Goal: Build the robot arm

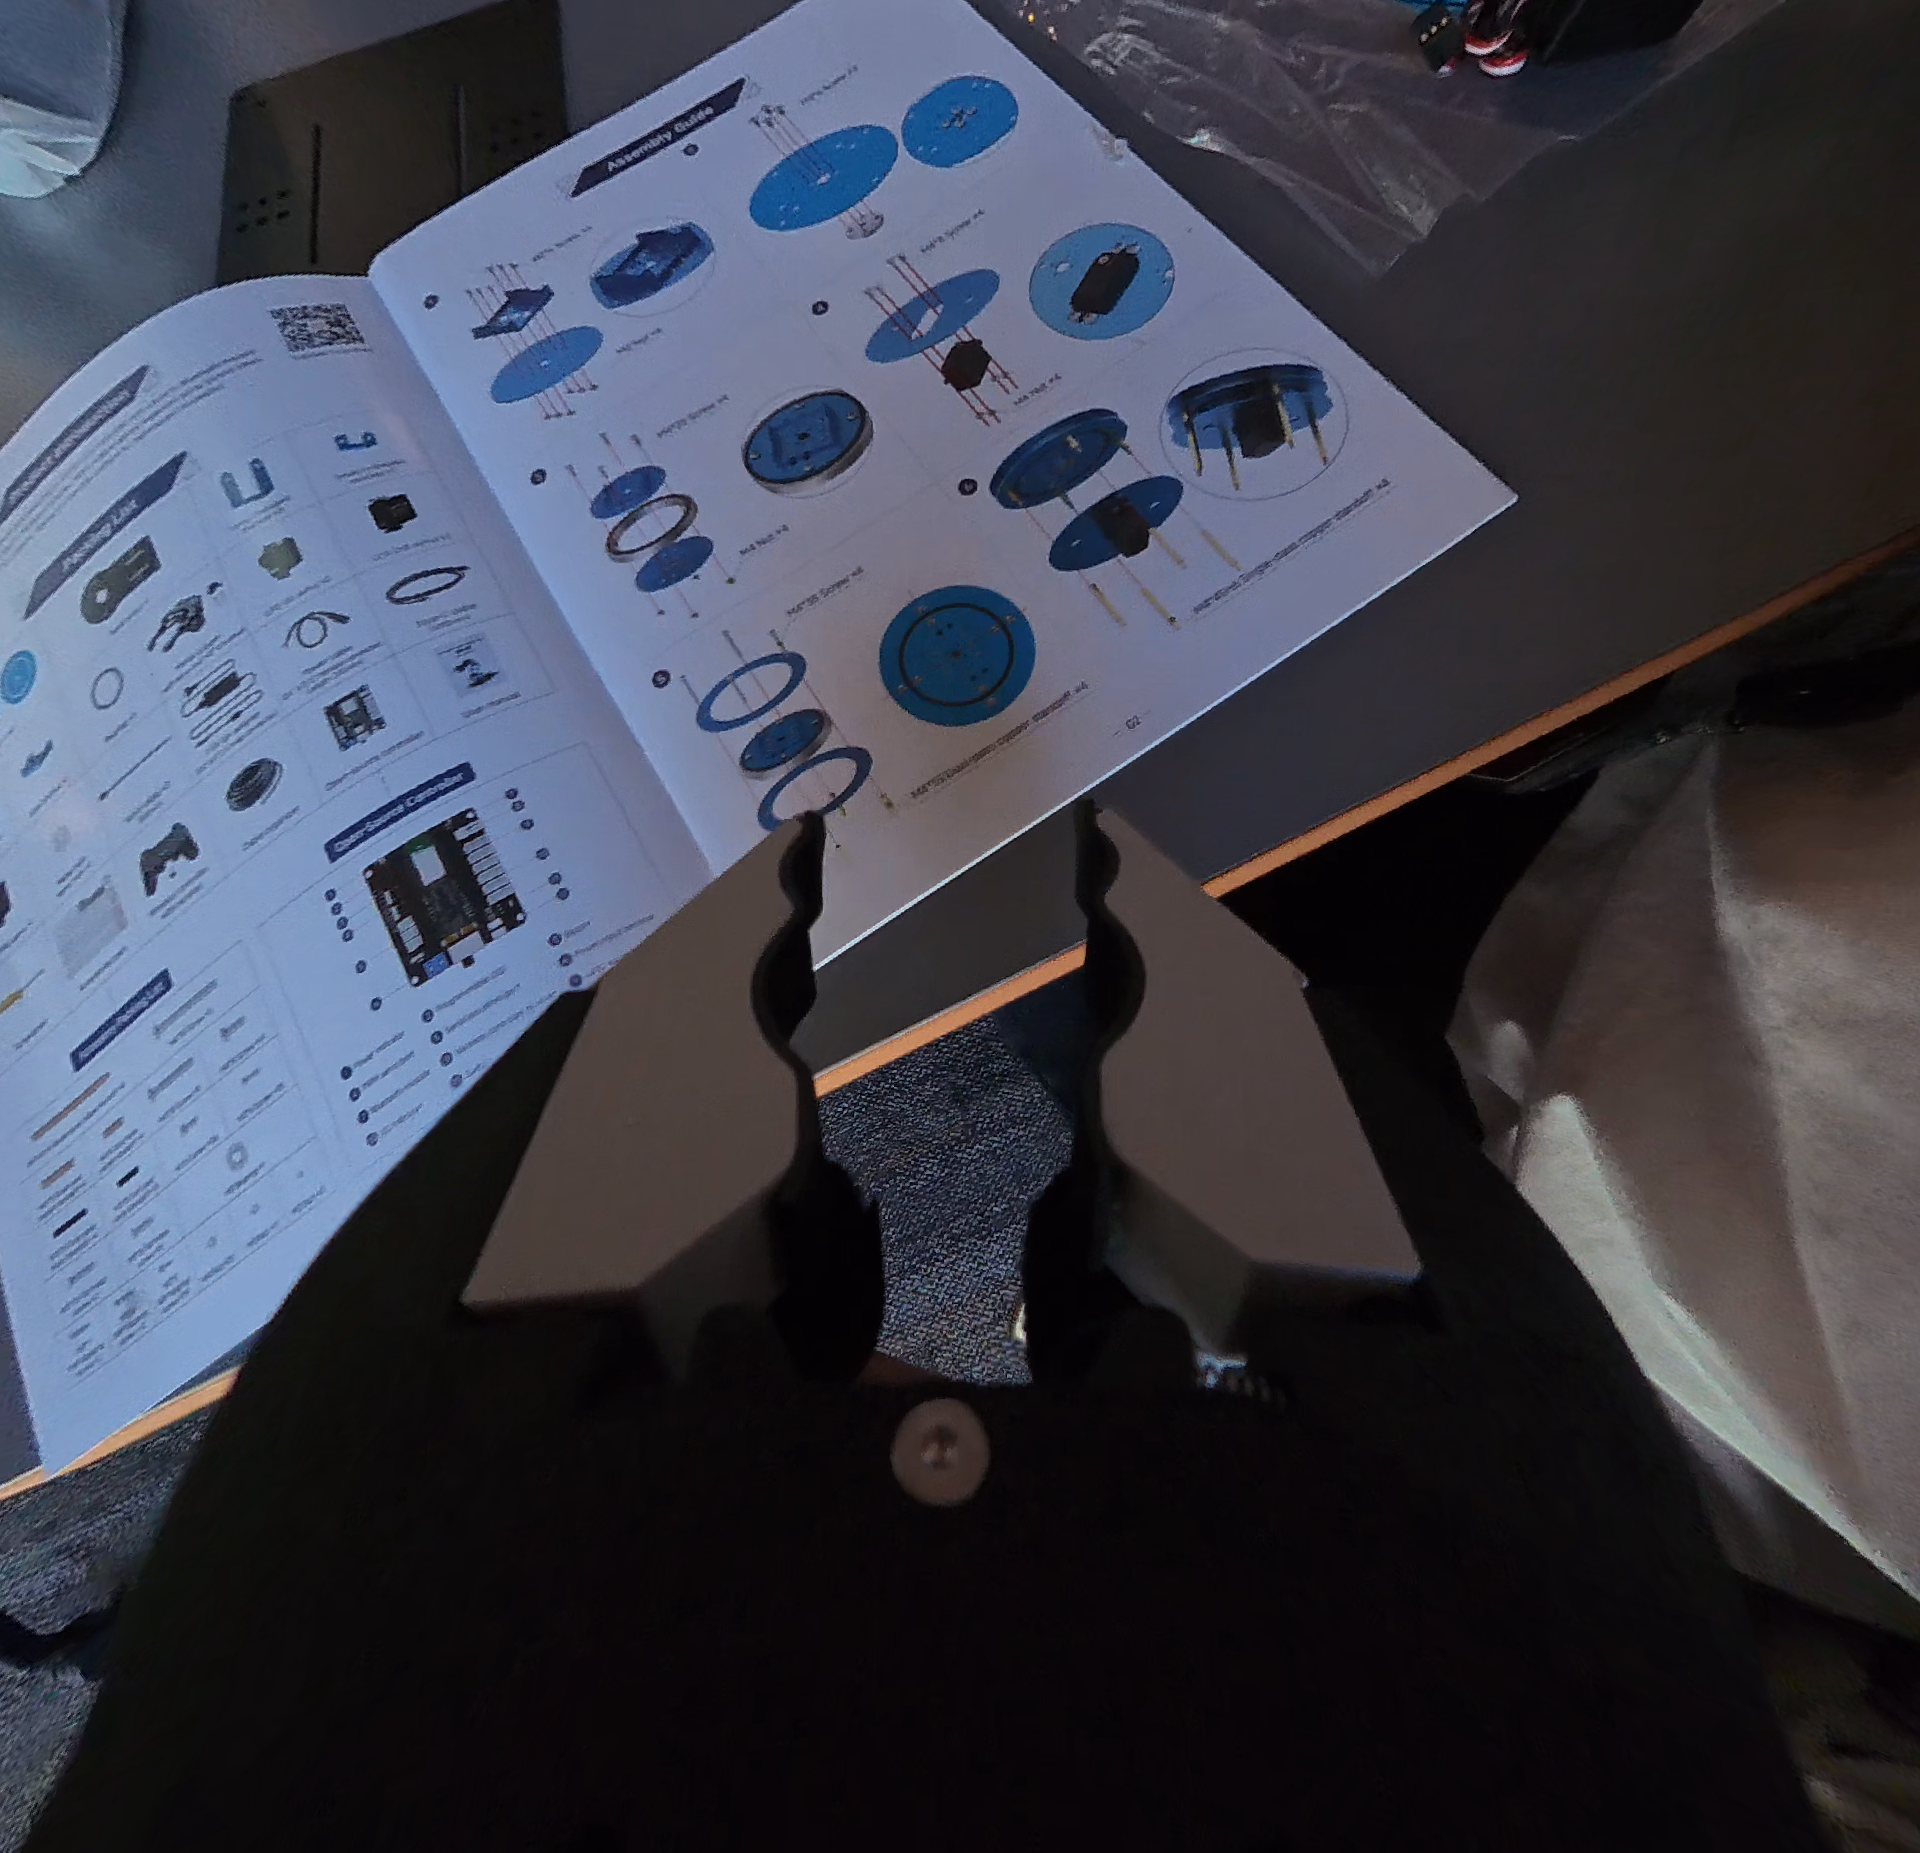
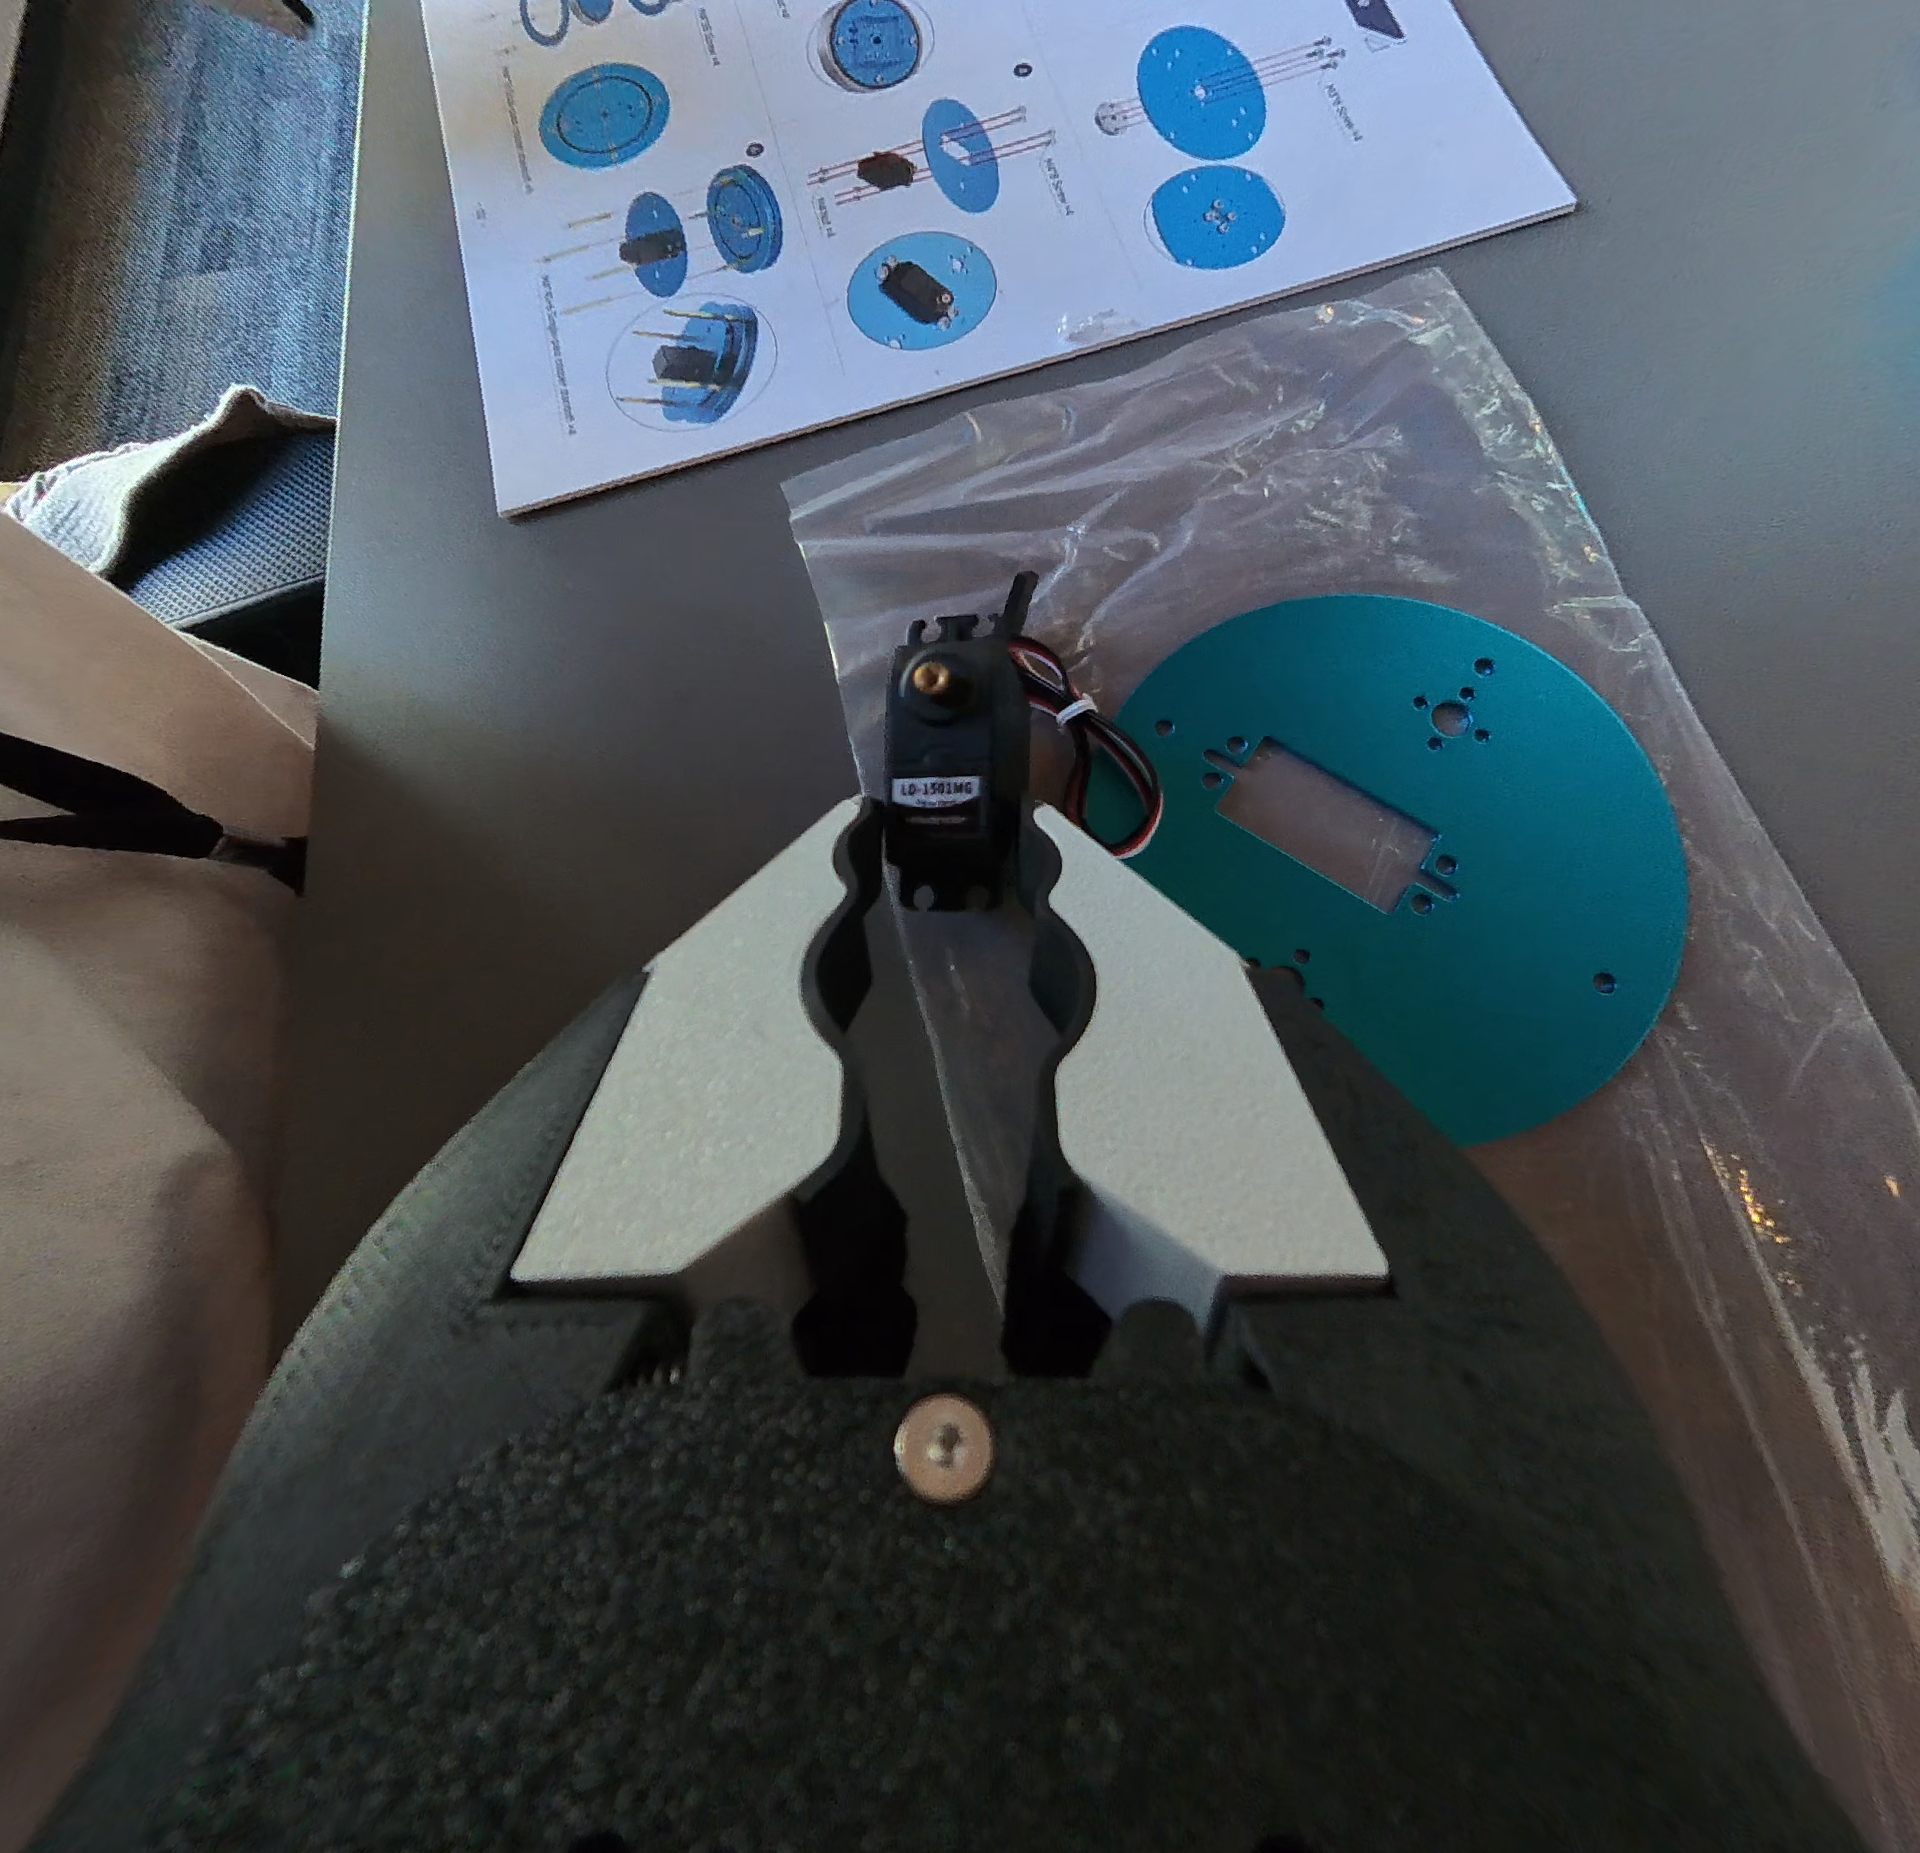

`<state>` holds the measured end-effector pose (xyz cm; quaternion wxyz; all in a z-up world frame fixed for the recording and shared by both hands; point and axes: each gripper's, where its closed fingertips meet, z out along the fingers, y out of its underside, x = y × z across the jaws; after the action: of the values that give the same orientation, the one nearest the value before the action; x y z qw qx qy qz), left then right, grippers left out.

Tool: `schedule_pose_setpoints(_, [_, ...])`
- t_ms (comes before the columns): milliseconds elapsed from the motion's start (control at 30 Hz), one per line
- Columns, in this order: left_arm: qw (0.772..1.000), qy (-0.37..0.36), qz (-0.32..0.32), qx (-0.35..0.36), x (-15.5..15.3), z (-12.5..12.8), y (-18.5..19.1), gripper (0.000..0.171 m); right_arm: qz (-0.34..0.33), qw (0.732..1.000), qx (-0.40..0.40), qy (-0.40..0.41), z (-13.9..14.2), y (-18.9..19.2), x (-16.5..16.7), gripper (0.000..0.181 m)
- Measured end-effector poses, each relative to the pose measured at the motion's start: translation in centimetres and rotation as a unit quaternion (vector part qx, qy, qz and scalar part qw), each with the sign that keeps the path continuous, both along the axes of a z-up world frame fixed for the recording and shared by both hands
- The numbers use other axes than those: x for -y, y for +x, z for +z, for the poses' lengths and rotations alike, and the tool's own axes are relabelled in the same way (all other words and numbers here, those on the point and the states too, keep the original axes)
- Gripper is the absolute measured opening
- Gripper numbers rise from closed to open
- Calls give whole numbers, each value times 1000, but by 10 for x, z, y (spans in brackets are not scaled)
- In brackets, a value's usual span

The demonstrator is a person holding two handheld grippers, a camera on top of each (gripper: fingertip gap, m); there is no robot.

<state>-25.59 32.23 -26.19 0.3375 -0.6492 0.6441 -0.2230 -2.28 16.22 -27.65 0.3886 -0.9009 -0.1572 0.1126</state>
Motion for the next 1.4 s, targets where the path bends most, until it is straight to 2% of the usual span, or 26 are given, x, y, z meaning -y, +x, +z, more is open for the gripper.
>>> schedule_pose_setpoints(167, [1000, 2, 2, -9, -1, -3, -4, 49, 3, 1000, -12, -1, 1, -2, 0, 25])
schedule_pose_setpoints(433, [1000, 2, -3, -9, 1, -5, -1, 49, -3, 1000, 10, -8, -6, 4, 0, 24])
schedule_pose_setpoints(633, [1000, 8, 16, -10, -8, -5, -9, 49, -5, 1000, 10, -9, -7, 4, -1, 24])
schedule_pose_setpoints(733, [999, 8, 44, 0, -20, -3, -16, 49, -6, 1000, 6, -8, -7, 3, -4, 24])
schedule_pose_setpoints(800, [997, -16, 67, 20, -29, 2, -21, 49, -11, 1000, -3, -22, -9, 1, -6, 23])
schedule_pose_setpoints(933, [986, -23, 162, 34, -75, 6, -44, 46, -26, 999, -29, -34, -8, -4, -16, 24])
schedule_pose_setpoints(1067, [975, -32, 212, 54, -112, 10, -66, 46, -69, 997, -10, -18, -9, -3, -22, 22])
schedule_pose_setpoints(1267, [978, -26, 194, 76, -142, 21, -74, 45, -197, 978, 2, 62, -2, 4, -21, 21])
schedule_pose_setpoints(1400, [979, -21, 184, 81, -154, 25, -72, 44, -249, 963, 13, 97, 4, 4, -14, 21])
